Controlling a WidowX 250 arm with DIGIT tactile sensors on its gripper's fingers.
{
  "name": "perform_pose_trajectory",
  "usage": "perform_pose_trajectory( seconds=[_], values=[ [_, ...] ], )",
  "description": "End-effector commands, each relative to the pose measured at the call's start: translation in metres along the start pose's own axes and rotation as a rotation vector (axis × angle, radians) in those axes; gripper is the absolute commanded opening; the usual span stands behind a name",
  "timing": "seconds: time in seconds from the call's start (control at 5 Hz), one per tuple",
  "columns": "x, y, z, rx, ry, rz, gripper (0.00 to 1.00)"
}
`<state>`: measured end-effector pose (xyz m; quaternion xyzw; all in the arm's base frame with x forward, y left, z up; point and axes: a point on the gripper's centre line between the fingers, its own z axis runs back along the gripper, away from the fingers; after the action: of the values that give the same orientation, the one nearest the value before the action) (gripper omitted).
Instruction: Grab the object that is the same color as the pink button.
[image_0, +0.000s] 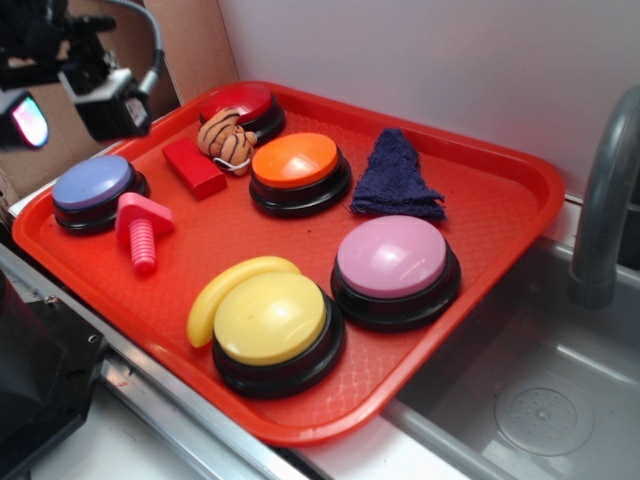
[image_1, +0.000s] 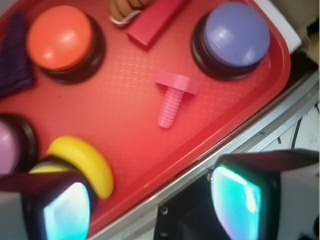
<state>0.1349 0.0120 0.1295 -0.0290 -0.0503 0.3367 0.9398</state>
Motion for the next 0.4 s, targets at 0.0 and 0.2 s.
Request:
perform_pose_trajectory(
  seconds=[0.0, 0.2],
  values=[
    [0.019, 0.022, -0.064, 0.081, -0.115, 0.205, 1.00],
    [0.027, 0.024, -0.087, 0.073, -0.135, 0.216, 1.00]
  ],
)
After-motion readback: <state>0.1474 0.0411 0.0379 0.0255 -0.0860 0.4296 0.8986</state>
